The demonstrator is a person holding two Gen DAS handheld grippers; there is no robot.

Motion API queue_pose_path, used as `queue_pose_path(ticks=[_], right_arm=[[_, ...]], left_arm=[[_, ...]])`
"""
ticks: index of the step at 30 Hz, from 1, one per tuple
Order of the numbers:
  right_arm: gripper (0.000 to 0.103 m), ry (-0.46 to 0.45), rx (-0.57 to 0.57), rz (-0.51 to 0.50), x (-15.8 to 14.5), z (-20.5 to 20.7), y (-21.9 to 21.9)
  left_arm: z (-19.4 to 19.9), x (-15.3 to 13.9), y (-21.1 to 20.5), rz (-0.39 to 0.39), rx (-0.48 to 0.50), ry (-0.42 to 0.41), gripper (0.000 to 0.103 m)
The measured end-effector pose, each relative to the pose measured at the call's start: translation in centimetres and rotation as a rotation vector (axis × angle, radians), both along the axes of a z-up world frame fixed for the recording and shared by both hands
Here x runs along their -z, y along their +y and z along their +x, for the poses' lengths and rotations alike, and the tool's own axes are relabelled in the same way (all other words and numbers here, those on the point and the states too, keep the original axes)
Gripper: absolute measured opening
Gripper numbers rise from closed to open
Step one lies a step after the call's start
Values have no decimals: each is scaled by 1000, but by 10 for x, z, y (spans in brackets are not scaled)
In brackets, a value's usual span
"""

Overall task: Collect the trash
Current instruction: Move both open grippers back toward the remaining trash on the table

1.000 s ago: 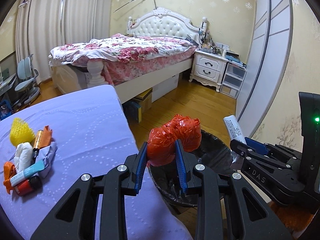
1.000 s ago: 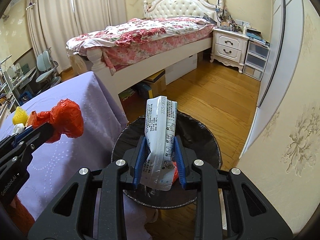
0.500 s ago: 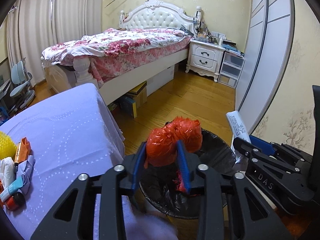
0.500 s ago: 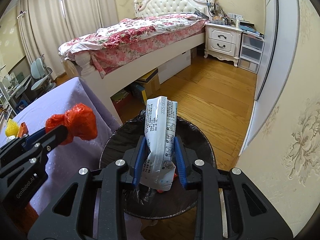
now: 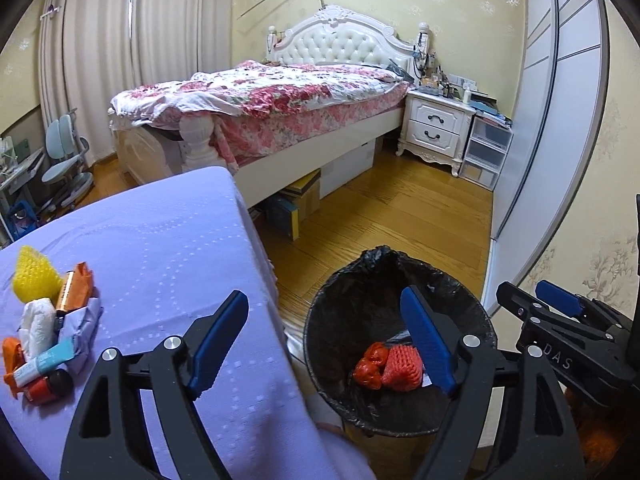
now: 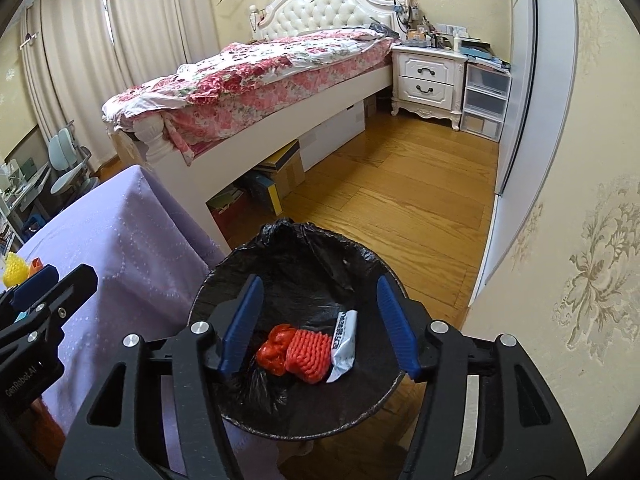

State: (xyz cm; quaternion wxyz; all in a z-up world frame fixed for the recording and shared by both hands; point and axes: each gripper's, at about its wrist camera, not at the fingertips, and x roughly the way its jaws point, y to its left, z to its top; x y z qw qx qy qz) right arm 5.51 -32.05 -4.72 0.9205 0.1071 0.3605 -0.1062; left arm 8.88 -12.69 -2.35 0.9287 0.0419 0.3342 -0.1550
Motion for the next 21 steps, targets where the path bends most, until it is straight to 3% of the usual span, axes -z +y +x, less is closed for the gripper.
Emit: queue_pose_path(ticks=[4,21], right_arm=[[67,-7,-25,1,-2,-4,14],[68,25,-293,23,-4,-5,143]], left_arm=[[-9,-1,19,6,-30,-5,79],[-46,1,165,14,-300,29,79]])
